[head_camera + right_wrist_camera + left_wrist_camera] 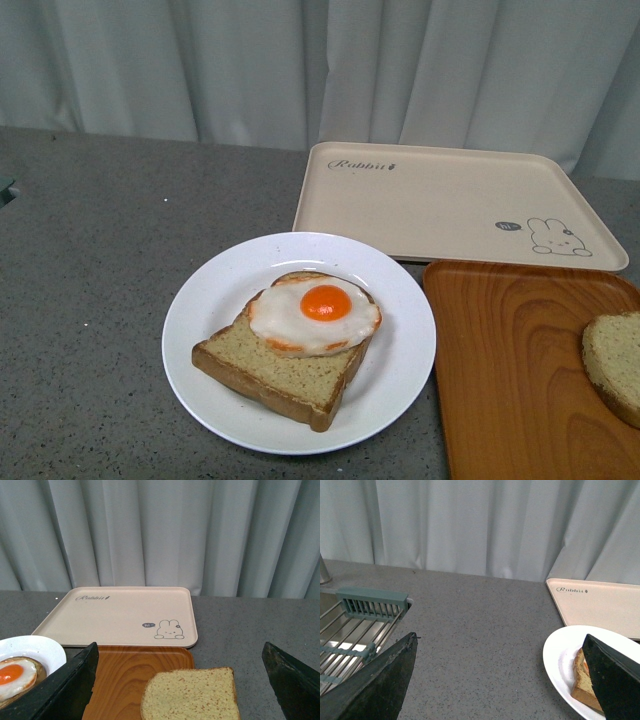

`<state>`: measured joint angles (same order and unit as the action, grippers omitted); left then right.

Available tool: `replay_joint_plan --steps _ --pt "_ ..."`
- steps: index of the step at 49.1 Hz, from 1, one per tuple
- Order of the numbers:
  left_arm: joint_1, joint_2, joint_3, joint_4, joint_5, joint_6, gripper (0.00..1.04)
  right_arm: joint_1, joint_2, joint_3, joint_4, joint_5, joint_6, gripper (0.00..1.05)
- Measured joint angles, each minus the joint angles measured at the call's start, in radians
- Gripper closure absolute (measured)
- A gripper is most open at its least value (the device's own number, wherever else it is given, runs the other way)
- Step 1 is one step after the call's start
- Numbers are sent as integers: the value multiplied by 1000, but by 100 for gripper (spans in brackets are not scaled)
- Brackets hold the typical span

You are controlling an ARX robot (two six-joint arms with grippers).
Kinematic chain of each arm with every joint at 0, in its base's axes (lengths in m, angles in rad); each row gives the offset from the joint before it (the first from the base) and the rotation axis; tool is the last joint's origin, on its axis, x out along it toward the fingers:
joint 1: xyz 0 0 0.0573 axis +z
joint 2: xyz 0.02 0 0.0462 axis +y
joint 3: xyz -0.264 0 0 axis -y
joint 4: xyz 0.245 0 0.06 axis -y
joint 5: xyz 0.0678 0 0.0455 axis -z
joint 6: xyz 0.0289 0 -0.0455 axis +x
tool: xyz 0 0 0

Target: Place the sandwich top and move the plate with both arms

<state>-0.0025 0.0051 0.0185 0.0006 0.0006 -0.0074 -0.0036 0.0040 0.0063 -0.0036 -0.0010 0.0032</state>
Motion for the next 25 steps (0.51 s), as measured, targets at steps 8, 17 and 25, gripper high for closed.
replay_joint_plan --steps 8,17,25 --pt "0 0 0 0 0 0 6 0 0 0 0 0 0 9" --pt "0 0 0 0 0 0 6 0 0 0 0 0 0 9" --pt "0 0 0 0 0 0 6 0 0 0 0 0 0 9"
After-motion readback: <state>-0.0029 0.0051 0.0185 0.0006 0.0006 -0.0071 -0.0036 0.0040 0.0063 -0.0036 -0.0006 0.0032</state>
